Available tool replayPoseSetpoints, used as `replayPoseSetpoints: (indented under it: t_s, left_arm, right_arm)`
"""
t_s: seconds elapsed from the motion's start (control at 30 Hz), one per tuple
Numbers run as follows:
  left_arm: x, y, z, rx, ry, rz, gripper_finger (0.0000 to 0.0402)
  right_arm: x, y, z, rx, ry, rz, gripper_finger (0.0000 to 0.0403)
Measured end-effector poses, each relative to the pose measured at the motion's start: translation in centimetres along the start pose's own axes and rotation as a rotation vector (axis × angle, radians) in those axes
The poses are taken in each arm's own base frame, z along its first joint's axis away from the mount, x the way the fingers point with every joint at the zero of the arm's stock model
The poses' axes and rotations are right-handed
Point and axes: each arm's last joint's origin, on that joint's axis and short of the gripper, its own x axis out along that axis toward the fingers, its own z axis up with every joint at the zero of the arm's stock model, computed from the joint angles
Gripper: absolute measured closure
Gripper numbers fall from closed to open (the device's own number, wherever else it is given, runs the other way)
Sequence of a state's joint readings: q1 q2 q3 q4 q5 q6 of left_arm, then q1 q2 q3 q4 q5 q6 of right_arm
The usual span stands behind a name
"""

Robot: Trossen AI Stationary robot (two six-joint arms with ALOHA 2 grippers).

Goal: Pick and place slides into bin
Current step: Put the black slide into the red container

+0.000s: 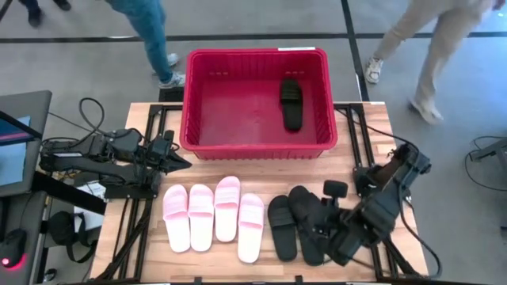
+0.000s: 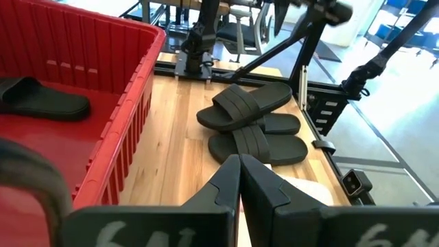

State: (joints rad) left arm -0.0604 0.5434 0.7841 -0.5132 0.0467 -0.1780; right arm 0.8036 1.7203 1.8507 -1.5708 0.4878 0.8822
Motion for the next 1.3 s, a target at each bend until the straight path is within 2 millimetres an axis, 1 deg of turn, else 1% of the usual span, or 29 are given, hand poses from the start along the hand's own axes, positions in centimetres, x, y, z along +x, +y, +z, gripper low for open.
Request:
replayPoseSetpoints:
  t_s: [0.17,0.37,0.53,0.7,1.07,1.3]
  left_arm:
    - [0.0,0.0,0.2,-0.003,-0.016,-0.003,0.0401]
    - [0.0,0.0,0.2,-0.009,-0.017,0.000,0.0401]
    - [0.0,0.0,0.2,-0.009,-0.018,0.003,0.0401]
    - [0.0,0.0,0.2,-0.009,-0.020,0.014,0.0401]
    - [0.0,0.1,0.2,-0.013,-0.021,0.023,0.0401]
    - [0.0,0.1,0.2,-0.013,-0.021,0.024,0.0401]
  right_arm:
    - [1.6,1.1,-2.0,-0.057,0.040,-0.059,0.0276]
    - [4.2,1.4,-3.9,-0.118,0.103,-0.148,0.0276]
    - [6.4,1.8,-5.0,-0.133,0.119,-0.169,0.0276]
    - [7.9,2.1,-5.8,-0.138,0.127,-0.177,0.0276]
    - [9.5,2.5,-7.1,-0.163,0.137,-0.170,0.0276]
    - [10.5,2.0,-6.8,-0.151,0.156,-0.182,0.0276]
